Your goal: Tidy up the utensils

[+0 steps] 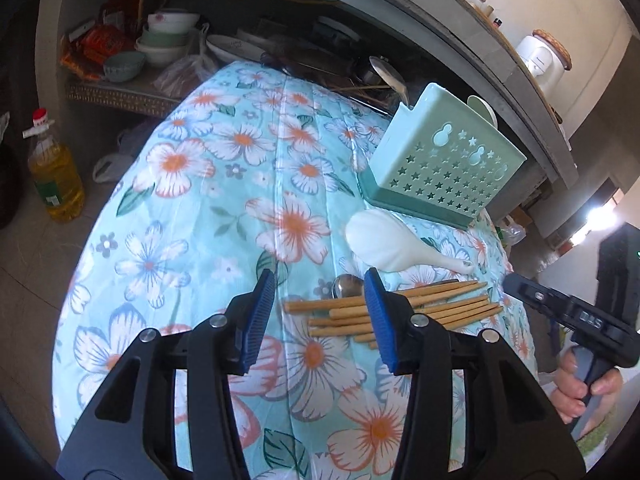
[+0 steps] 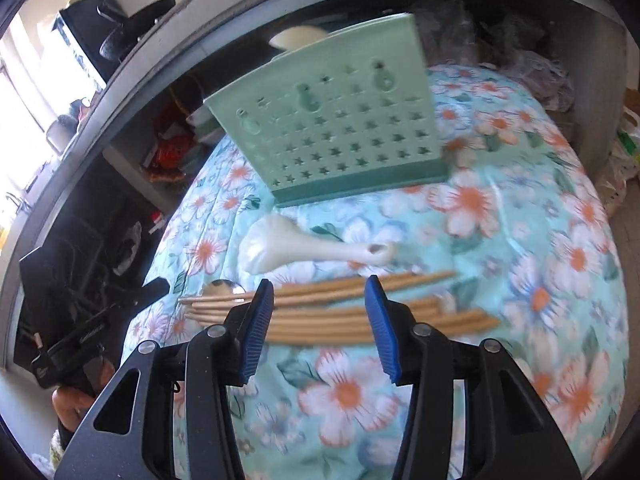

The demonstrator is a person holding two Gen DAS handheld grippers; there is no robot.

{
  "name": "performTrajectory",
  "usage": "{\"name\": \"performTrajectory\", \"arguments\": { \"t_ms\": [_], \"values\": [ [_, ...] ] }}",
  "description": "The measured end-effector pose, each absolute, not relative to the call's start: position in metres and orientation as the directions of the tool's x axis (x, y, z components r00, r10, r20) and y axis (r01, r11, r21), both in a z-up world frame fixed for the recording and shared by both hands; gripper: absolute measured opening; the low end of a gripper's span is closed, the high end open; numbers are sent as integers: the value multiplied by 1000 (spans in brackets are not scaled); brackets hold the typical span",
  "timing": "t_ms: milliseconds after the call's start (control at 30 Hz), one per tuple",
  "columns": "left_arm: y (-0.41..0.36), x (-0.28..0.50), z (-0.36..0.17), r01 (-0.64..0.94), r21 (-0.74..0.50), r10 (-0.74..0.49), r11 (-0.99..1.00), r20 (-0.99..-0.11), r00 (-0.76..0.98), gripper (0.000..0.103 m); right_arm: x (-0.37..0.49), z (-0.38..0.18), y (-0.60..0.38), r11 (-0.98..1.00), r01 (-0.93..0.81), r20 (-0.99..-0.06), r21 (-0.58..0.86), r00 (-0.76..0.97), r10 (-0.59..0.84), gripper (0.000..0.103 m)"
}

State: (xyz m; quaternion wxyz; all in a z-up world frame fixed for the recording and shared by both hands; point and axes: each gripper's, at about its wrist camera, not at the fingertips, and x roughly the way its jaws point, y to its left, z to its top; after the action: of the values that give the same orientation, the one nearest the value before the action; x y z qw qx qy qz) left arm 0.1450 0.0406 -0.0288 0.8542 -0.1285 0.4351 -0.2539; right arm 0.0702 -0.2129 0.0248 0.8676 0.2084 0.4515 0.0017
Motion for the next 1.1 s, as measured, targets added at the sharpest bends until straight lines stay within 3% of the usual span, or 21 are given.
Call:
{"name": "performTrajectory", "arguments": {
  "t_ms": [200, 367, 733, 933, 1100],
  "values": [
    [44, 147, -38, 314, -487, -579, 815, -671, 462, 32, 112, 3, -191, 940, 128, -820, 316, 535, 202, 30],
    [44, 150, -46, 292, -529, -603, 797, -668, 436, 30, 116, -19, -186, 955, 113, -855, 275, 482, 189, 24],
    [29, 162, -28, 329, -542, -633, 773, -640, 436, 33, 86, -13, -183, 956, 81, -846, 281, 492, 207, 24],
    [3, 207, -38, 313, -582, -660, 751, -679, 320, 42, 81, -8, -190, 936, 76, -823, 342, 505, 260, 25],
    [-5, 246, -69, 193, -662, -689, 724, -702, 179, 47, 79, 0, -210, 914, 89, -791, 397, 539, 291, 30]
  ]
}}
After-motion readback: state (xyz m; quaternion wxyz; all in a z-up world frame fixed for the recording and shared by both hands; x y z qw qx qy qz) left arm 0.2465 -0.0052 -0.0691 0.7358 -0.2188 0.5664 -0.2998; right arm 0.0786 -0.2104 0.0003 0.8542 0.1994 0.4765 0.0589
